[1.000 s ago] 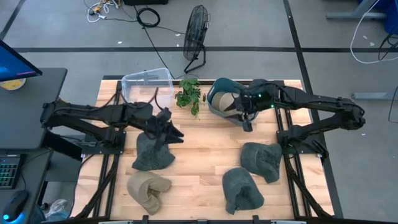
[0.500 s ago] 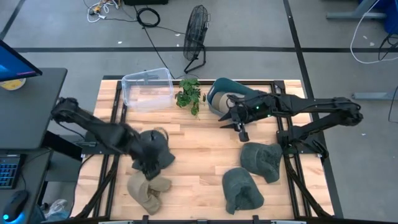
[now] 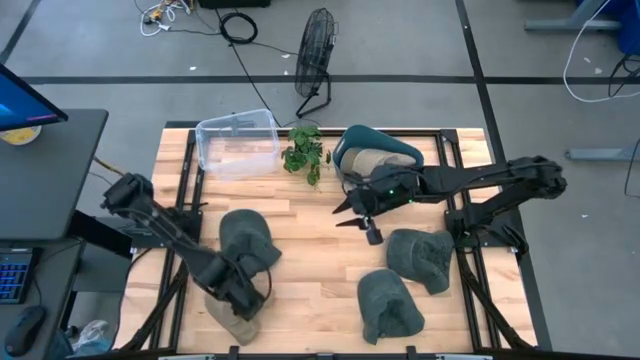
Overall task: Pick & Place hat
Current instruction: Put the bottom left brown cap into the blue bin
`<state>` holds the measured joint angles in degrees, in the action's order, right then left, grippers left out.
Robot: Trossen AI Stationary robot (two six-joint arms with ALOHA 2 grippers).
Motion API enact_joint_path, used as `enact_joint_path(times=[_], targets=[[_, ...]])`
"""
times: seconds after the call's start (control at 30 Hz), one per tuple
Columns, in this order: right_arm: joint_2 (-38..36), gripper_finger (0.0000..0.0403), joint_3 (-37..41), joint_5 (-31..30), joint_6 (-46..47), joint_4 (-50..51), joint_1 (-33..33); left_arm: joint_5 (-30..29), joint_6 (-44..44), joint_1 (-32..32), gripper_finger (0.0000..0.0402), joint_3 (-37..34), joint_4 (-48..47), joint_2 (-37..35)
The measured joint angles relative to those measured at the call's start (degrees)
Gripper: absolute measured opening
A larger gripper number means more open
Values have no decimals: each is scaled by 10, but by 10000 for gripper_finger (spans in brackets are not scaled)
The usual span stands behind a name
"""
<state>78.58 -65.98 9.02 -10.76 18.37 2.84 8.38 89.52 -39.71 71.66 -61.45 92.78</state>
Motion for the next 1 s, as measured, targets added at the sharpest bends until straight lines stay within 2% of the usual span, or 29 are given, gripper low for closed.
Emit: enact_joint_path(times=[0.13,0.27,0.47,0.57,0.73,0.83,1.0], targets=[[10,184,0,0,46,-14,0,22,40,-23,211,0,3,23],[14,205,0,0,39,-27,0,20,48,-36,211,0,3,41],[14,219,0,9,45,-48,0,-20,62,-31,194,0,6,71],[14,219,0,23,43,-53,0,-15,59,-21,156,0,17,82],[14,219,0,27,42,-53,3,-13,40,4,26,5,35,72],[14,219,0,56,43,-53,4,-31,11,24,18,21,34,56],[14,219,0,86,43,-53,12,-102,-53,65,15,61,29,34]])
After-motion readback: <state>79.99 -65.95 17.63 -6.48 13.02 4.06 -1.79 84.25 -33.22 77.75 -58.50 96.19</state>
